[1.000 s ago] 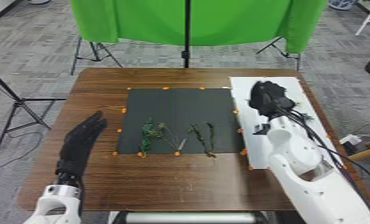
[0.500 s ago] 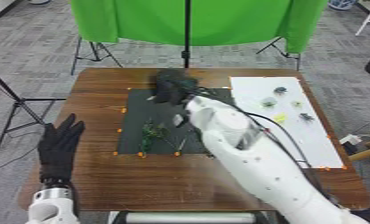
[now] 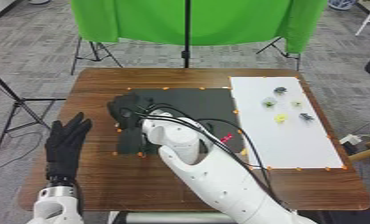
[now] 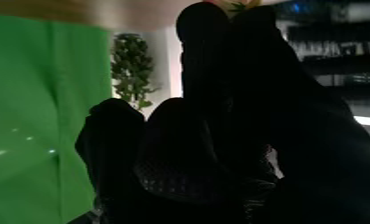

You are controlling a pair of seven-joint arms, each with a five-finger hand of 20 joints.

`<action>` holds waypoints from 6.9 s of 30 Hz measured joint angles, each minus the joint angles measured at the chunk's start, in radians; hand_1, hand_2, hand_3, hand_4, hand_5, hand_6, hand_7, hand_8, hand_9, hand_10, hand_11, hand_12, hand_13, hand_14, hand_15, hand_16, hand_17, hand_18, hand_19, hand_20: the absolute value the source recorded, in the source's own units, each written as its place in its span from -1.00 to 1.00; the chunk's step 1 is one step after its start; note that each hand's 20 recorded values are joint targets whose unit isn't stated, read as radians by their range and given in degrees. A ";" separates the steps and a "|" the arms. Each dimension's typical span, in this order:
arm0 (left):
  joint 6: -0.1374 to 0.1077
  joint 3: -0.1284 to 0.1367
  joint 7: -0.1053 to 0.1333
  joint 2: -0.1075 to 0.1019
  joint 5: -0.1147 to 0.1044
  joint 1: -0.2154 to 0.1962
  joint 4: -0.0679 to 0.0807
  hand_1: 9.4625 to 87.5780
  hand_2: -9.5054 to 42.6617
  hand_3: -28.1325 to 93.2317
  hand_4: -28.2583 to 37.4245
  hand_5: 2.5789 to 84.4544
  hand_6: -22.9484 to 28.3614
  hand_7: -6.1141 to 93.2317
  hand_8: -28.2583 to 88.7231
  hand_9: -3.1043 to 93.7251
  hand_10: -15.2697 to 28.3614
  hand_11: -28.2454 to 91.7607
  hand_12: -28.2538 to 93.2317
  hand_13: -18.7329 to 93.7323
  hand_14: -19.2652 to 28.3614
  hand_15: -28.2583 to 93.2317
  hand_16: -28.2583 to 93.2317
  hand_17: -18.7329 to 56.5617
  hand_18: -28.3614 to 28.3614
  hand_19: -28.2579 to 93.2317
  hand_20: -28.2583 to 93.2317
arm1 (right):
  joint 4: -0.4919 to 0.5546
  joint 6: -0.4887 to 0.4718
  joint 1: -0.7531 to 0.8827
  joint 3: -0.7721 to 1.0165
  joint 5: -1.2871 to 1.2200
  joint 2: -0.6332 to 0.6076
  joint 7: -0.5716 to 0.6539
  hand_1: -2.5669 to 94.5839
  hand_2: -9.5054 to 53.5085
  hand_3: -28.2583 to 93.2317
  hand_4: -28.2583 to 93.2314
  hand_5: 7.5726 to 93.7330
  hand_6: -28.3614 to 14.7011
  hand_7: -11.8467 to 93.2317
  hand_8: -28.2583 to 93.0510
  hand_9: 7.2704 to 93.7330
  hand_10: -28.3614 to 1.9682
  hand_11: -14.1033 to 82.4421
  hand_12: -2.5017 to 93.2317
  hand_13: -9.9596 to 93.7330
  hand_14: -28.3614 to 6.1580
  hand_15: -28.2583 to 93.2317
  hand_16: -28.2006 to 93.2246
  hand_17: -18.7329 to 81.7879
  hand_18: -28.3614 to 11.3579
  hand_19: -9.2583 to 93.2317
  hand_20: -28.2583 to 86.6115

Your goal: Arrange flowers

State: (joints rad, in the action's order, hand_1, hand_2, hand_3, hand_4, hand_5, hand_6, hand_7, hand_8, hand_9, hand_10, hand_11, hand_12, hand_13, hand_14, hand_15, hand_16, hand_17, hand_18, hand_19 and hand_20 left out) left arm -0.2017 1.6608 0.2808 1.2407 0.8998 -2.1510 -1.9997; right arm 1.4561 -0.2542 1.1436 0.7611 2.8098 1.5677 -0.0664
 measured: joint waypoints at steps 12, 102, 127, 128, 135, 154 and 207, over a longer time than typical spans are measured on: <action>0.014 -0.007 0.005 0.000 0.005 0.006 0.000 -0.98 -0.29 0.51 -1.00 0.00 0.14 -0.81 -0.63 0.00 0.27 -0.37 -0.34 -0.11 0.34 -0.39 -0.54 -0.41 0.30 -0.52 -0.29 | -0.061 0.005 0.016 0.035 0.089 0.006 -0.015 0.27 -1.00 0.30 -0.71 0.59 0.28 -0.43 -0.34 0.87 0.19 -0.27 -0.03 0.92 0.54 0.58 0.04 0.74 -0.12 1.00 0.66; 0.127 0.017 -0.061 0.026 0.062 -0.020 -0.003 -0.72 -0.90 0.60 -0.88 -0.01 0.06 -0.79 -0.62 -0.01 0.22 -0.37 -0.32 -0.12 0.34 -0.40 -0.53 -0.43 0.33 -0.52 -0.29 | 0.233 0.180 0.464 0.648 -0.219 -0.604 0.372 0.29 -1.00 0.37 -0.81 0.77 0.41 -0.42 -0.40 0.97 0.21 -0.25 -0.27 0.96 0.57 0.53 0.01 0.72 -0.17 1.00 0.60; 0.125 0.015 -0.057 0.028 0.062 -0.025 -0.006 -0.73 -0.88 0.60 -0.89 0.00 0.06 -0.79 -0.62 -0.02 0.22 -0.37 -0.32 -0.12 0.35 -0.40 -0.53 -0.43 0.32 -0.52 -0.29 | 0.102 0.146 0.015 0.185 -0.212 -0.364 0.154 0.27 -1.00 0.40 -0.81 0.77 0.40 -0.42 -0.39 0.97 0.21 -0.25 -0.27 0.96 0.58 0.53 0.02 0.72 -0.16 1.00 0.60; 0.124 0.015 -0.057 0.027 0.062 -0.025 -0.006 -0.74 -0.88 0.60 -0.89 0.00 0.06 -0.79 -0.62 -0.02 0.22 -0.37 -0.32 -0.12 0.35 -0.40 -0.53 -0.43 0.32 -0.52 -0.29 | 0.084 0.133 0.004 0.180 -0.187 -0.331 0.151 0.27 -1.00 0.40 -0.81 0.77 0.40 -0.42 -0.39 0.97 0.21 -0.25 -0.27 0.96 0.58 0.53 0.02 0.72 -0.16 1.00 0.60; 0.118 0.010 -0.051 0.025 0.064 -0.020 -0.007 -0.74 -0.89 0.61 -0.90 -0.01 0.06 -0.79 -0.62 -0.03 0.22 -0.38 -0.33 -0.13 0.32 -0.40 -0.54 -0.42 0.32 -0.52 -0.29 | -0.027 0.071 -0.030 0.184 -0.040 -0.141 0.125 0.27 -1.00 0.40 -0.81 0.77 0.41 -0.42 -0.39 0.96 0.23 -0.24 -0.27 0.96 0.58 0.53 0.02 0.72 -0.16 1.00 0.60; 0.060 -0.021 0.004 0.005 0.081 -0.001 -0.006 -0.68 -0.95 0.60 -0.81 -0.06 0.00 -0.75 -0.62 -0.11 0.18 -0.39 -0.31 -0.17 0.30 -0.41 -0.53 -0.40 0.33 -0.52 -0.27 | -0.243 0.033 -0.034 0.245 0.125 0.068 0.039 0.26 -1.00 0.40 -0.82 0.75 0.41 -0.41 -0.40 0.95 0.23 -0.25 -0.27 0.95 0.57 0.53 0.02 0.71 -0.16 1.00 0.61; 0.097 -0.005 -0.013 0.016 0.085 -0.008 -0.008 -0.67 -0.98 0.59 -0.78 -0.07 -0.01 -0.76 -0.61 -0.13 0.17 -0.40 -0.30 -0.17 0.31 -0.42 -0.52 -0.43 0.34 -0.52 -0.28 | 0.371 -0.057 -0.040 0.336 -0.382 -0.376 0.357 -0.06 -1.00 0.50 -0.76 0.28 0.27 -0.55 -0.64 0.53 -0.17 -0.42 -0.51 0.84 0.44 0.46 0.02 0.57 -0.23 1.00 0.51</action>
State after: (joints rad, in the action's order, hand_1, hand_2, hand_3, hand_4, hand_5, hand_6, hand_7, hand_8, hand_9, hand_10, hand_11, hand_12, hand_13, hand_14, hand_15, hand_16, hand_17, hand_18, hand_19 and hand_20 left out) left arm -0.1048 1.6556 0.2675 1.2568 0.9848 -2.1593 -2.0076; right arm 1.8267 -0.3117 1.1041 1.0973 2.4281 1.1916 0.2903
